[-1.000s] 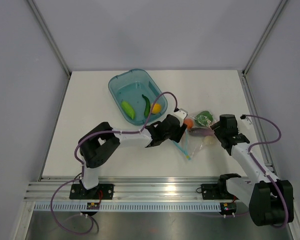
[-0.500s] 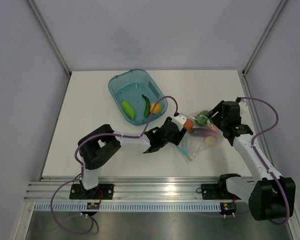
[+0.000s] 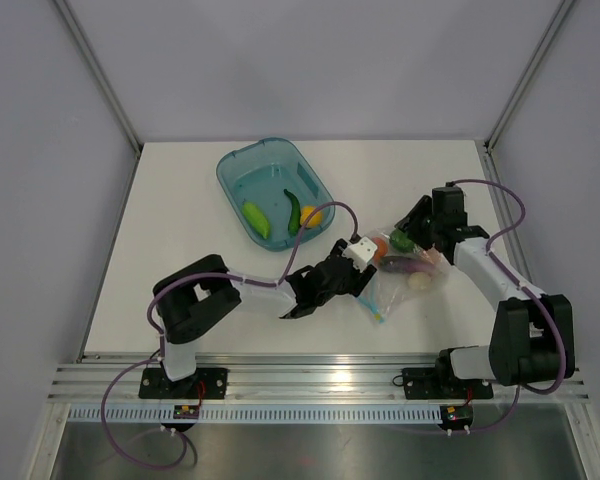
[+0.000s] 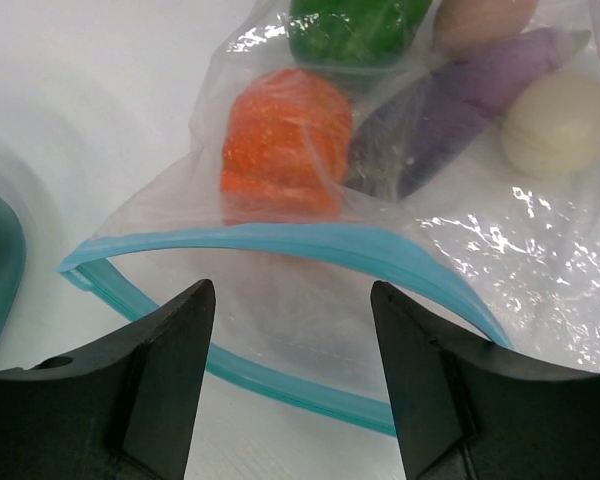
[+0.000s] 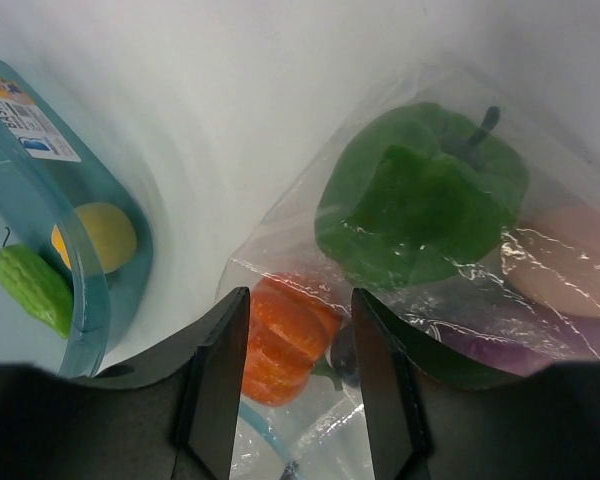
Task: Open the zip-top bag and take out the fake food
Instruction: Pick up the fake fruit from the zipper food storage bag.
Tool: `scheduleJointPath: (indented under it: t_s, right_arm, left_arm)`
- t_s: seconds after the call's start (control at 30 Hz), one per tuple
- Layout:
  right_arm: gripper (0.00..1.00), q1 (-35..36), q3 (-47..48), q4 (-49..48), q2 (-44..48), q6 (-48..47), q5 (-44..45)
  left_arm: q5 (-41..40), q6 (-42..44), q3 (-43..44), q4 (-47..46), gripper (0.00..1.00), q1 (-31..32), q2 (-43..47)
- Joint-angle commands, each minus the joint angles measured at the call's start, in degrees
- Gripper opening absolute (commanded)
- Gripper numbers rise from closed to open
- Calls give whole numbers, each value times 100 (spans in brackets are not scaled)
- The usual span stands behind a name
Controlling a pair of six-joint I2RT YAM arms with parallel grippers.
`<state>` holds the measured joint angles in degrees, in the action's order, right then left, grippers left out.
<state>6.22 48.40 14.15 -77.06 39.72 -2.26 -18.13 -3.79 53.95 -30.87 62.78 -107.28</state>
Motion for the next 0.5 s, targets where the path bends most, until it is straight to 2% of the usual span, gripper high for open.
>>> scheduleJointPath:
  t_s: [0.0, 0.47]
  right_arm:
    - [52, 151, 275, -343, -125, -96, -231]
    - [51, 705, 811, -176, -1056, -395, 191]
  left_arm:
    - [-121, 291, -17, -850, 68, 76, 111]
    - [-375, 590, 590, -472, 71, 67, -495]
